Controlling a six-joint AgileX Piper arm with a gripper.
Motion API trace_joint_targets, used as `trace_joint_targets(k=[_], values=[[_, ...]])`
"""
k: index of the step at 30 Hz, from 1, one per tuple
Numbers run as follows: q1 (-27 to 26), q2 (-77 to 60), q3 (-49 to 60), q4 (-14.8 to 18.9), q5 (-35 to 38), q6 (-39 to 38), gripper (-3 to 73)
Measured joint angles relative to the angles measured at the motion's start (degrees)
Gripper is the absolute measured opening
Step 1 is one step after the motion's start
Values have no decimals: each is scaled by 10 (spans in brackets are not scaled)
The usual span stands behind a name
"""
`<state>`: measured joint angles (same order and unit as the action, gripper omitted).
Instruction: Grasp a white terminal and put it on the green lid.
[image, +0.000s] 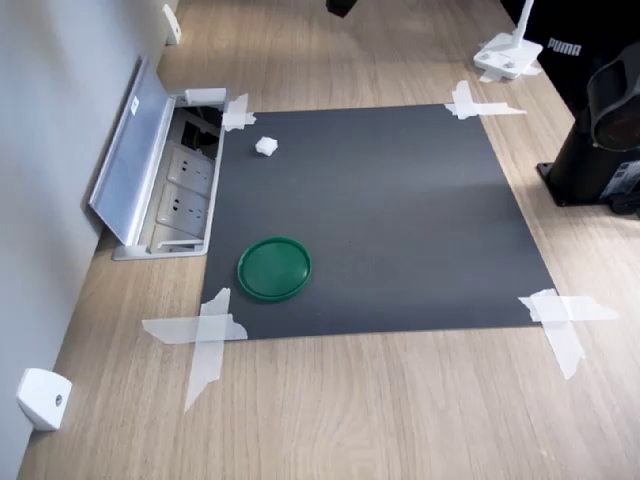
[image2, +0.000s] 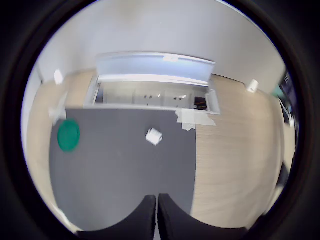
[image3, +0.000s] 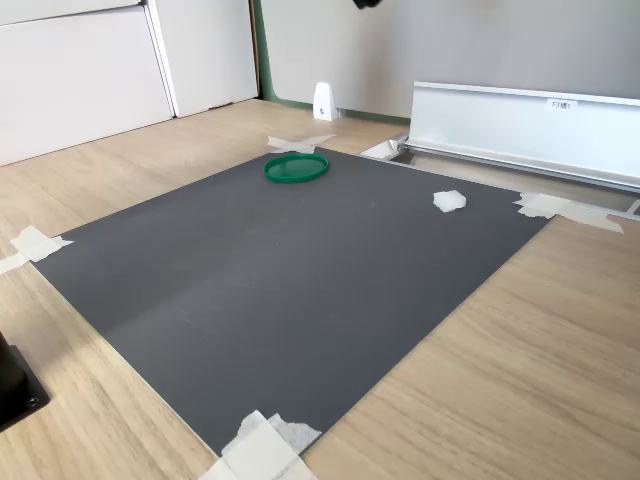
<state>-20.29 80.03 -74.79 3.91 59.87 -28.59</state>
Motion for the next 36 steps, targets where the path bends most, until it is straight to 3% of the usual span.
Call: trace_joint_targets(k=[4, 7, 16, 19, 27, 36], values=[[0, 36, -22, -1, 40, -137, 23], [0, 60, -43, -3, 58, -186, 104], [0, 128, -126, -10, 66, -205, 599], [2, 146, -156, -10, 70, -205, 693], [9, 199, -233, 6, 85, -214, 726], [54, 237, -247, -15, 87, -357, 726]])
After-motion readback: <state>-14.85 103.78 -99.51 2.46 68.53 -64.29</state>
